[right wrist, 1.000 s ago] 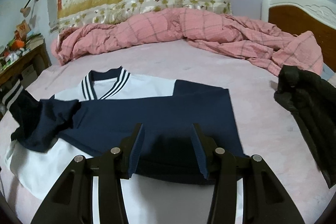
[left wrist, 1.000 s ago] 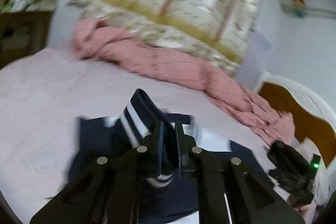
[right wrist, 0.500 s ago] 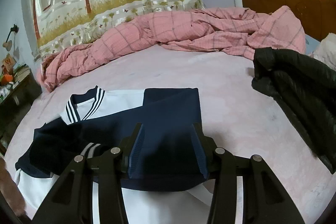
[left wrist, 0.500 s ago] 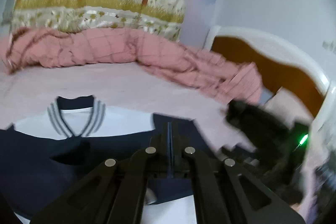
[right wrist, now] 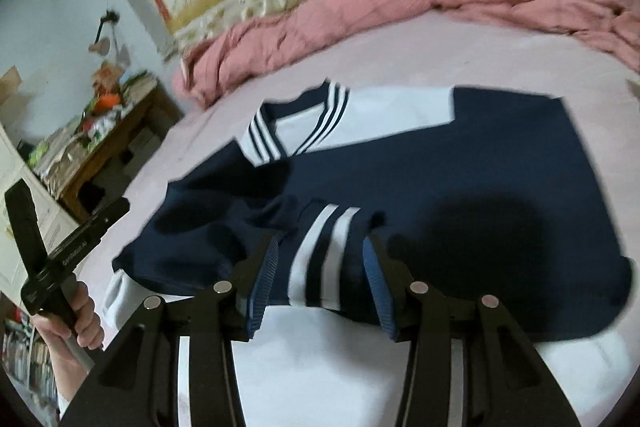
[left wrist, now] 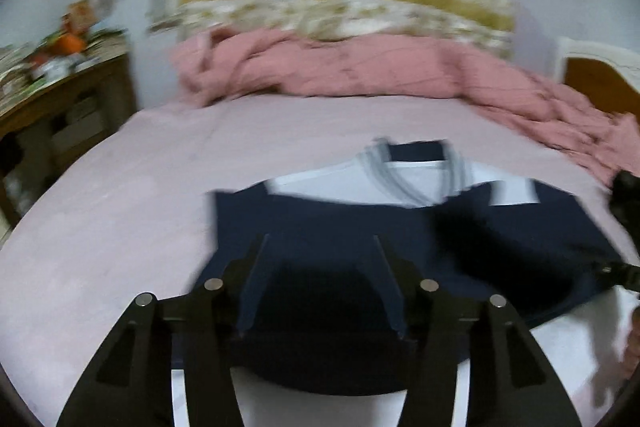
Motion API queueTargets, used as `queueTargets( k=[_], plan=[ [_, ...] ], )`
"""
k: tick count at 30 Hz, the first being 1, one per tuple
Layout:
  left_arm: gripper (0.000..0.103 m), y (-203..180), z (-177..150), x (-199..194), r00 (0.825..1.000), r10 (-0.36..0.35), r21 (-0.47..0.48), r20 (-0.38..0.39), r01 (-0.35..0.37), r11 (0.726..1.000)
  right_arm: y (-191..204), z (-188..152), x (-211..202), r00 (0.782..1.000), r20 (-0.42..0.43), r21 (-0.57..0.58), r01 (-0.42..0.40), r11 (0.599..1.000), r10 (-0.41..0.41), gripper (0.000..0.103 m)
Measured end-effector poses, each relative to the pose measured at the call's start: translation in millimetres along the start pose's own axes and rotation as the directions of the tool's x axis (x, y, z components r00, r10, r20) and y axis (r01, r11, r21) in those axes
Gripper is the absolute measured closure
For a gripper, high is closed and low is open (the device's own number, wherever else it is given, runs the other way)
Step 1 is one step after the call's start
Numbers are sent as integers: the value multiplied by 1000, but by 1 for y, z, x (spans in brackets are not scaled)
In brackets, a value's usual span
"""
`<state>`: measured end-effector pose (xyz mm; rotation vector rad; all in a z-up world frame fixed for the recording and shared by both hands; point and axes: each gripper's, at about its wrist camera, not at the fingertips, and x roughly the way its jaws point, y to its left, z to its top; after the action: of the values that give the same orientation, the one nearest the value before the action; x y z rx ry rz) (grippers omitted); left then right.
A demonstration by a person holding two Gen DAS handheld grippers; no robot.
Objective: Fold large clothes
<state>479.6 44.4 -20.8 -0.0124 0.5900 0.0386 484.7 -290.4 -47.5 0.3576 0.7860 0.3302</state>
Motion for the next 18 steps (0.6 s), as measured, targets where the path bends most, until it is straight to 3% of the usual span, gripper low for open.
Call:
queueTargets(
  k=[3, 6, 8, 9, 10, 12, 13, 15, 16, 17, 18],
  plan=[
    [50, 26, -9, 30, 996, 40, -56, -77, -44, 997, -9, -3, 25, 999, -44, 42, 18, 999, -16, 55],
    [50, 42, -20, 52, 990, 48, -88, -133, -60, 994, -17, -3, 44, 996, -86, 67, -24, 997, 29, 57],
    [50, 49, -24, 57, 988, 24, -127, -151, -44, 991, -12, -1, 49, 996, -85, 34, -29, 999, 31, 69],
    [50, 52, -25, 58, 988, 27, -134, -152, -48, 990, -8, 1, 52, 996, -87, 12, -25, 1000, 26, 90],
    [50, 52, -26, 57, 988, 33, -134, -150, -54, 990, -6, 4, 54, 997, -80, -7, -13, 1000, 13, 98],
    [50, 48, -25, 56, 989, 43, -133, -143, -62, 989, -2, 7, 50, 999, -34, -44, 36, 998, -37, 98],
    [50, 44, -23, 56, 988, 51, -126, -143, -69, 990, 2, 12, 40, 992, 33, -76, 123, 990, -120, 98],
    [50, 41, -23, 53, 988, 66, -112, -136, -81, 990, 8, 21, 16, 949, 175, -122, 285, 951, -262, 99],
    [50, 40, -23, 53, 988, 74, -105, -133, -88, 991, 9, 26, 3, 915, 247, -127, 356, 926, -318, 99],
    [50, 39, -23, 52, 988, 77, -98, -131, -90, 991, 6, 36, -14, 868, 318, -114, 434, 893, -381, 99],
    [50, 38, -23, 53, 988, 79, -91, -133, -92, 992, 1, 43, -22, 848, 338, -108, 467, 878, -409, 99]
  ],
)
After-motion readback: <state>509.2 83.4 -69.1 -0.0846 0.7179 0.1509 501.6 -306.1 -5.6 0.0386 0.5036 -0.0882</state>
